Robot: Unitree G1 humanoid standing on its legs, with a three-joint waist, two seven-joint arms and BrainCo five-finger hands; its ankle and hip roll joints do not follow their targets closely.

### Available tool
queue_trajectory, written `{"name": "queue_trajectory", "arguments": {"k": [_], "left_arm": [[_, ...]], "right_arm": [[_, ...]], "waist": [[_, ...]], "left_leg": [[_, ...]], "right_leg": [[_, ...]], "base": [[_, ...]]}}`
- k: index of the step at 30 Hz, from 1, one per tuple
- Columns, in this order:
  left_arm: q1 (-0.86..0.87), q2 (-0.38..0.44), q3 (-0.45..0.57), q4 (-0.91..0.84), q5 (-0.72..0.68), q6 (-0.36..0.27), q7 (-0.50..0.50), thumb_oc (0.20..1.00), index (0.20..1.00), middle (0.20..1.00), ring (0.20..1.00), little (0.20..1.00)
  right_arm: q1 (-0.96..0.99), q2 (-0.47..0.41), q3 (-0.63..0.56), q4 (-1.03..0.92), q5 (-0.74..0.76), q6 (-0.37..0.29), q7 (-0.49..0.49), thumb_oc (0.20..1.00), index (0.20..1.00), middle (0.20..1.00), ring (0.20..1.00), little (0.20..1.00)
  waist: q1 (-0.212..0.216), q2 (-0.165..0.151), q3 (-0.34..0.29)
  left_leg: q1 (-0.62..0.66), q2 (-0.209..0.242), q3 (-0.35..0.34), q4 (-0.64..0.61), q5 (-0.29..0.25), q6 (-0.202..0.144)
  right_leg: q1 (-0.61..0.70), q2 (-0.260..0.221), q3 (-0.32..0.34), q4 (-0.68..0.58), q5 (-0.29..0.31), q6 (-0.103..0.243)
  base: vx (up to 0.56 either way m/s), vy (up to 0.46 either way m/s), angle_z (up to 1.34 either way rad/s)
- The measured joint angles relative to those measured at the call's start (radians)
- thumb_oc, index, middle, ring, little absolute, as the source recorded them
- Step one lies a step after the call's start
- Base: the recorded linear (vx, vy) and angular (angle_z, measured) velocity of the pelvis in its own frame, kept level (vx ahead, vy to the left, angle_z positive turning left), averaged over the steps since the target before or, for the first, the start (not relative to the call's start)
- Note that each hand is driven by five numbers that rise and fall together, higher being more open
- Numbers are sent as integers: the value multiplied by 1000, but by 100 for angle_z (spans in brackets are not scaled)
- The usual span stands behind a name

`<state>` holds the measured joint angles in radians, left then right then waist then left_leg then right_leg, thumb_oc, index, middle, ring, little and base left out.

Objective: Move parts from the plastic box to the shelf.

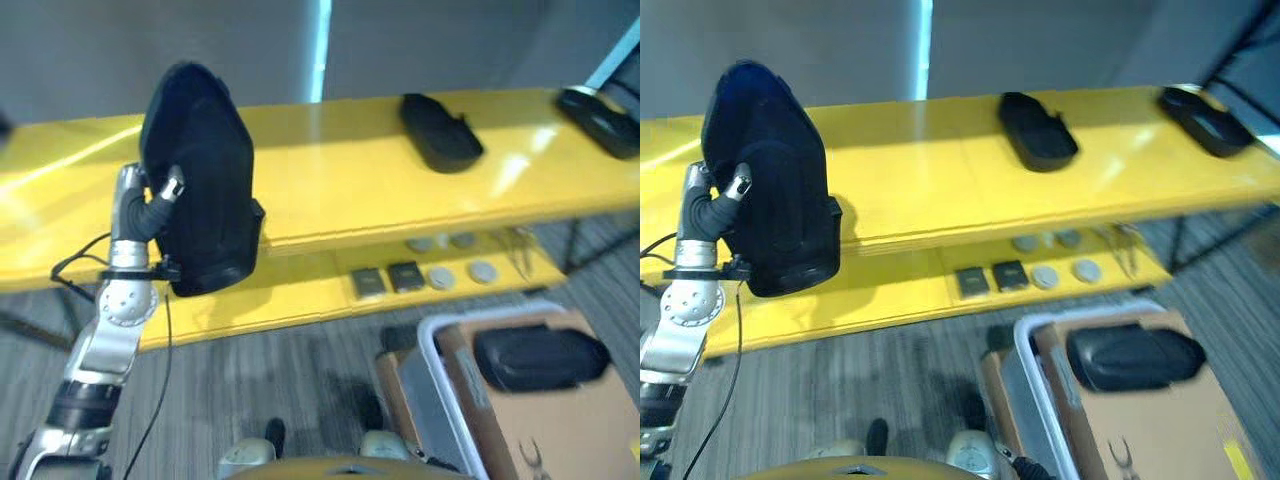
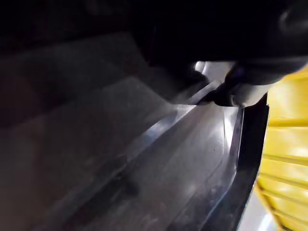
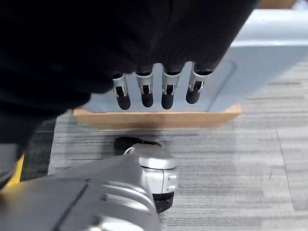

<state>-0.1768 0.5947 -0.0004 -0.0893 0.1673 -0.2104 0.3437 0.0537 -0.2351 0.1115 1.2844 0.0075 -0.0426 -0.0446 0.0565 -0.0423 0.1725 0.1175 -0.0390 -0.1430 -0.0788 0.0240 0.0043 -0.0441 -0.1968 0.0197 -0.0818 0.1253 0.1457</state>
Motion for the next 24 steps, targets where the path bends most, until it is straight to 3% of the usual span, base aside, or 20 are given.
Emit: {"name": "queue_trajectory", "arguments": {"k": [1,2,3,4,8,10,11,13,15,19,22,24], "left_arm": [[2,17,1,0,-2,6,0,200,200,200,200,200],[24,-18,10,4,-9,6,3,200,200,200,200,200],[29,-50,13,8,-20,4,-2,200,200,200,200,200],[33,-101,21,15,-39,3,-4,200,200,200,200,200],[42,-109,69,40,-119,3,2,200,200,200,200,200],[-15,-109,78,116,-208,-5,14,200,200,200,200,200],[-118,-107,75,255,-312,-4,16,200,200,200,200,200],[-162,-101,78,336,-402,4,15,200,200,200,200,200],[-188,-66,66,409,-477,6,-11,200,200,200,200,200],[-327,118,-47,662,-581,48,-66,200,200,200,200,200],[-388,135,-50,758,-673,54,-102,200,200,200,200,200],[-482,179,-143,890,-696,64,-146,200,200,200,200,200]], "right_arm": [[7,11,0,3,4,0,0,1000,1000,1000,1000,1000],[4,2,1,2,4,1,-1,1000,1000,1000,1000,1000],[8,-9,0,-4,5,2,1,1000,1000,1000,1000,1000],[18,-14,-1,-15,5,-2,12,1000,1000,1000,1000,1000],[8,-12,0,-11,3,-7,19,1000,1000,1000,1000,1000],[0,-27,2,-3,-6,-6,21,1000,1000,1000,1000,1000],[-15,-42,3,8,-17,3,18,1000,1000,1000,1000,1000],[-19,-60,3,20,-29,7,15,1000,1000,1000,1000,1000],[-6,-71,-3,28,-41,16,15,1000,1000,1000,1000,1000],[10,-82,-12,28,-34,23,15,1000,1000,1000,1000,1000],[14,-95,-6,28,-33,26,14,1000,1000,1000,1000,1000],[4,-96,5,27,-32,24,14,1000,1000,1000,1000,1000]], "waist": [[7,-37,-8],[11,-12,-24],[-16,8,-34],[-31,38,-41],[-32,55,-47],[-50,64,-46],[-69,69,-43],[-96,71,-42],[-125,77,-41],[-143,96,-38],[-153,109,-35],[-146,108,-33]], "left_leg": [[9,-17,-24,0,-20,-24],[5,15,-20,4,-28,-48],[-13,37,-15,17,-24,-73],[-18,71,-24,22,-29,-75],[-8,138,124,26,-18,-99],[-11,160,144,18,-24,-108],[-16,163,168,7,-17,-117],[-7,158,172,0,-14,-117],[-5,155,181,-7,-15,-117],[-27,153,203,-7,-11,-114],[-34,151,212,-7,-7,-114],[-56,151,223,-7,-5,-114]], "right_leg": [[27,-27,-37,1,37,-13],[46,-4,-86,0,21,-4],[62,18,-126,-6,10,-1],[78,45,-159,-8,-9,-12],[61,116,-140,-2,-12,-43],[50,131,-137,-8,-21,-56],[39,131,-137,-8,-15,-60],[42,128,-136,-8,-12,-59],[40,125,-131,-8,-14,-65],[7,124,-115,-8,-1,-72],[-7,125,-108,-8,15,-71],[-35,126,-94,-8,22,-73]], "base": [[147,-291,59],[143,-293,84],[94,-124,101],[91,-167,85],[63,-109,-13],[21,-24,-22],[36,-3,-11],[36,12,-10],[51,30,-7],[13,15,-14],[-32,9,-9],[-43,14,-20]]}}
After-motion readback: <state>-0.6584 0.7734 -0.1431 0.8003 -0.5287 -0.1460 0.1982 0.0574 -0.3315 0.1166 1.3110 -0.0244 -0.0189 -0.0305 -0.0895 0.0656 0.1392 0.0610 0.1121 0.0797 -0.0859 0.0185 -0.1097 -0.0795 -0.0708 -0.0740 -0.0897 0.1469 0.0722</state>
